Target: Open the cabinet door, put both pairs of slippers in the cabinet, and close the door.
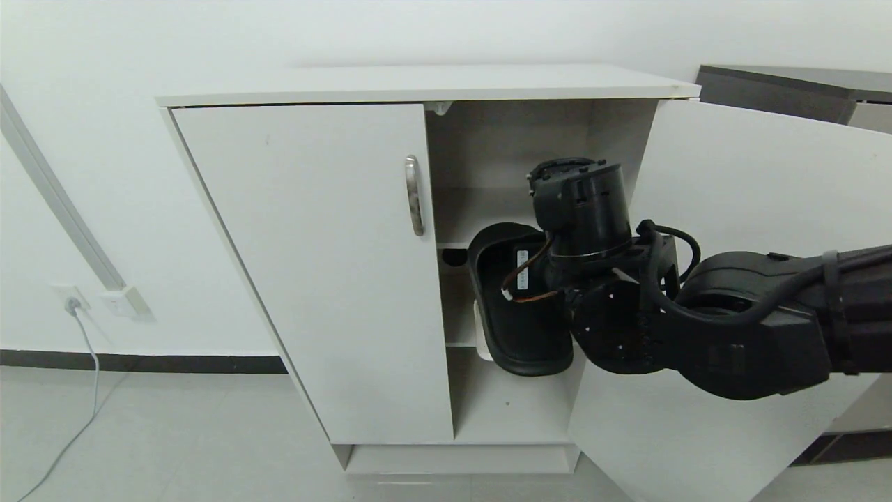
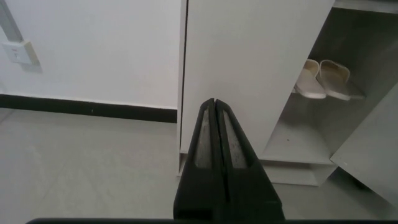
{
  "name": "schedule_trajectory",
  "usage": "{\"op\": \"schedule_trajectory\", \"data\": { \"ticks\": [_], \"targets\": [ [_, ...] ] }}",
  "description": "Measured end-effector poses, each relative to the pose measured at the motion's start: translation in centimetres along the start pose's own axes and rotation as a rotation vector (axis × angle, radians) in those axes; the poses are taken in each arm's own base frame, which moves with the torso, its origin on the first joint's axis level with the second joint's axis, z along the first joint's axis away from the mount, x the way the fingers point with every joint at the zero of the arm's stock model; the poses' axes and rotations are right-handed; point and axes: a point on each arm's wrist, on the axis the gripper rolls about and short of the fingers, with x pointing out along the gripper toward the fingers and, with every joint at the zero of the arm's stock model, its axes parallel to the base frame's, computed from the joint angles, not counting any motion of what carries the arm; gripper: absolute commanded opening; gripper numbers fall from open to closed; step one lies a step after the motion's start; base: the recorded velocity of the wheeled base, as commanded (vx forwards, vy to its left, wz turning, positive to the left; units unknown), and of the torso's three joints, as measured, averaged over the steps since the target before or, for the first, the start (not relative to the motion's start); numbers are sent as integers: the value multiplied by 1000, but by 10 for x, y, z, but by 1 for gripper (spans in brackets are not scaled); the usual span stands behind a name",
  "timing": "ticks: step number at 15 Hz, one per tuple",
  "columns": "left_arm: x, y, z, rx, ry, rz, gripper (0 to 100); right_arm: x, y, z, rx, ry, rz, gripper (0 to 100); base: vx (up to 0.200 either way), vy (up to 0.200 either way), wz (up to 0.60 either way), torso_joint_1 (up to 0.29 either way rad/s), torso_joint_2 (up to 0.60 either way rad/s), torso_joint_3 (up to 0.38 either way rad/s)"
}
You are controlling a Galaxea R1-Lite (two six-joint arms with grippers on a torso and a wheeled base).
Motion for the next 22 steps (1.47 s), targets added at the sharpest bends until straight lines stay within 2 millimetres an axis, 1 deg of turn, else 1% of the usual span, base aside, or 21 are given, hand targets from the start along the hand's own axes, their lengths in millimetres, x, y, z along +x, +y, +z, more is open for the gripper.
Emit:
{"op": "schedule_trajectory", "data": {
  "ticks": [1, 6, 13, 15, 17, 19, 22],
  "targets": [
    [0, 0, 0, 0, 0, -1, 0, 2, 0, -1, 0, 1, -3, 0, 0, 0, 0, 0, 0, 0],
    [0, 0, 0, 0, 0, -1, 0, 6, 2, -6, 3, 8, -6, 0, 200, 0, 0, 4, 0, 3],
    [0, 0, 0, 0, 1, -1, 0, 10, 1, -6, 5, 10, -7, 0, 200, 0, 0, 3, 2, 1],
    [0, 0, 0, 0, 1, -1, 0, 14, 0, -4, 13, 10, 1, 0, 0, 0, 0, 0, 0, 0],
    [0, 0, 0, 0, 1, 0, 0, 23, -2, -3, 20, 10, -5, 0, 0, 0, 0, 0, 0, 0],
    [0, 0, 0, 0, 0, 0, 0, 39, -2, 2, 42, -3, -14, 0, 0, 0, 0, 0, 0, 0],
    [0, 0, 0, -1, 0, -1, 0, 65, -5, 5, 61, -12, -38, 0, 0, 0, 0, 0, 0, 0]
  ]
}}
